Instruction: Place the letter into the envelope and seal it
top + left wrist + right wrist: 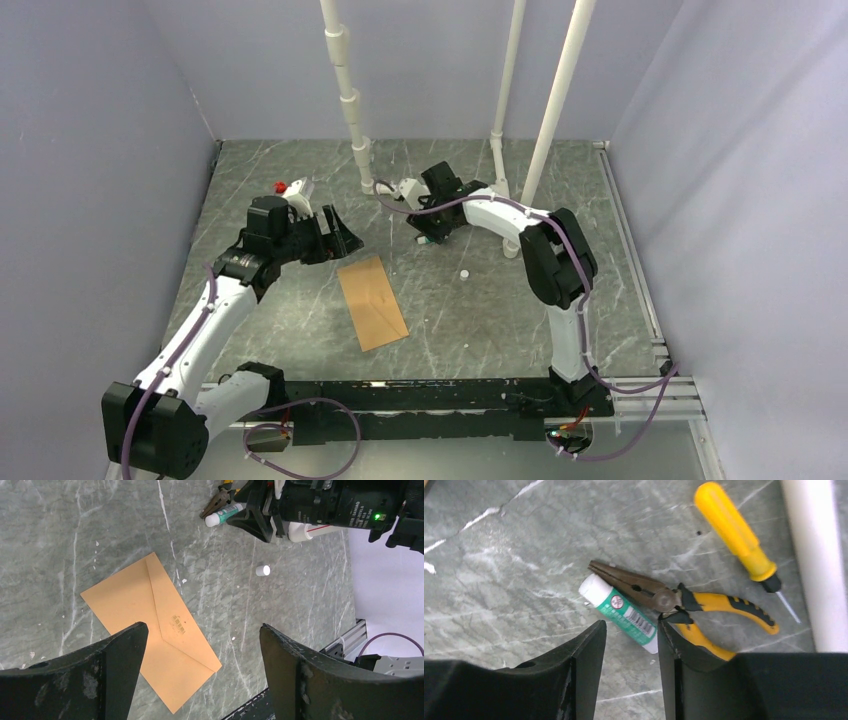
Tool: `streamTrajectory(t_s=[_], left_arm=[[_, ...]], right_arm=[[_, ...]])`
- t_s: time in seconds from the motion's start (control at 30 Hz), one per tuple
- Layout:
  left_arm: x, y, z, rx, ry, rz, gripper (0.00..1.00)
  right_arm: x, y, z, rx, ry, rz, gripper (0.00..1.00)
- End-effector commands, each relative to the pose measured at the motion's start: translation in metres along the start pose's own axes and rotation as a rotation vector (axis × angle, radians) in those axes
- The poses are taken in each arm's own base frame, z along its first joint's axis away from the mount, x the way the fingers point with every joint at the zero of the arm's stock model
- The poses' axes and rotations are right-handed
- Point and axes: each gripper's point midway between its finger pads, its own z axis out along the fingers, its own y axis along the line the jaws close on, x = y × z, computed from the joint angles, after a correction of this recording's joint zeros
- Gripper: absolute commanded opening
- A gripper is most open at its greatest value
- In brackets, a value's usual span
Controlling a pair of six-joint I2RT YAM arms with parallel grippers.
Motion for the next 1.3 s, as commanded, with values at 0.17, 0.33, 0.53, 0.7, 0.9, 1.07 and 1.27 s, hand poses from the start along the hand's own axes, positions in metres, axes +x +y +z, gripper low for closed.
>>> streamTrajectory(t_s=[0.17,0.33,0.53,0.7,0.9,1.07,1.27], left_arm=[[0.001,0.002,-0.001,-0.004,-0.013,0.019,0.87],[0.002,0.004,0.001,-0.009,-0.008,0.015,0.86],[-0.001,0.004,0.003,-0.010,-0.019,0.010,0.86],[-0.002,0.002,0.003,-0.002,-0.022,0.010,0.86],[-0.006,0.004,-0.001,-0.028,-0.036,0.013,0.86],[-0.009,0.000,-0.006,-0.015,-0.055,0.016,0.86],[-0.016,-0.029,-0.013,0.121,-0.076,0.042,0.93]], right_arm=[[0.011,-0.001,0.010,-0.058,0.039,-0.085,0.43],[0.022,-0.001,0.012,-0.077,0.083,-0.089,0.43],[0.048,0.015,0.007,-0.163,0.178,-0.088,0.47],[0.048,0.017,0.008,-0.163,0.190,-0.091,0.33],[0.047,0.037,-0.021,-0.207,0.239,-0.084,0.12],[0.027,0.056,-0.054,-0.240,0.174,-0.098,0.08],[-0.038,0.067,-0.116,-0.242,-0.155,-0.056,0.09]])
